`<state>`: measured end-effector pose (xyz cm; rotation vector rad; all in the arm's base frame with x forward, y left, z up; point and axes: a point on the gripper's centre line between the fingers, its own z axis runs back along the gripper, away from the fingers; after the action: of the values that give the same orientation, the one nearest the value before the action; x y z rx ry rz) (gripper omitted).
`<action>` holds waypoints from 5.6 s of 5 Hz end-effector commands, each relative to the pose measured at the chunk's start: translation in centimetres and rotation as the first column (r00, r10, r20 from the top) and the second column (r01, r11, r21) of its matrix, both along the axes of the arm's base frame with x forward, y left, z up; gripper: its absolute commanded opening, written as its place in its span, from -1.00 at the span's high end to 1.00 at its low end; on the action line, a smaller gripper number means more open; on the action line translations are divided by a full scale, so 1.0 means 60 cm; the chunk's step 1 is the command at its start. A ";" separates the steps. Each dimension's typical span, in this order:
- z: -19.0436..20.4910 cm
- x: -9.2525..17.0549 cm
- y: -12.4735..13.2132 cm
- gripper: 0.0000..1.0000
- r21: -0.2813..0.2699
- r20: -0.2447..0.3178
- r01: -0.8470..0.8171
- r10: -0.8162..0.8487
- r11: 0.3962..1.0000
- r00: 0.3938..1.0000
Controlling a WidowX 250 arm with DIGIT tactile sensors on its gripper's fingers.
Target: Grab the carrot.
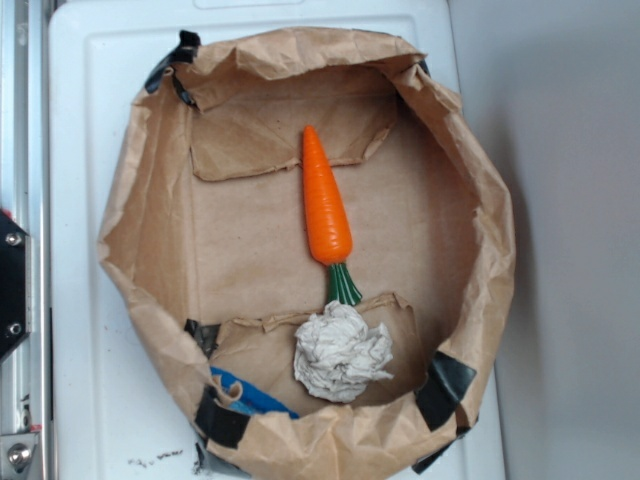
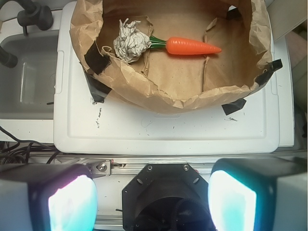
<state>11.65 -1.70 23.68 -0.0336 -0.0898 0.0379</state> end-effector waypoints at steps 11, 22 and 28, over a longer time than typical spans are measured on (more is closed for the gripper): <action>-0.068 0.156 0.053 -1.00 -0.036 -0.024 -0.145 0.144 0.989 0.989; -0.249 0.287 0.115 -1.00 -0.028 0.066 0.695 -0.692 0.719 0.719; -0.354 0.273 0.091 1.00 0.026 0.079 0.813 -0.812 0.582 0.578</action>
<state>27.70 4.69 1.97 -0.1033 -0.1336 -0.8886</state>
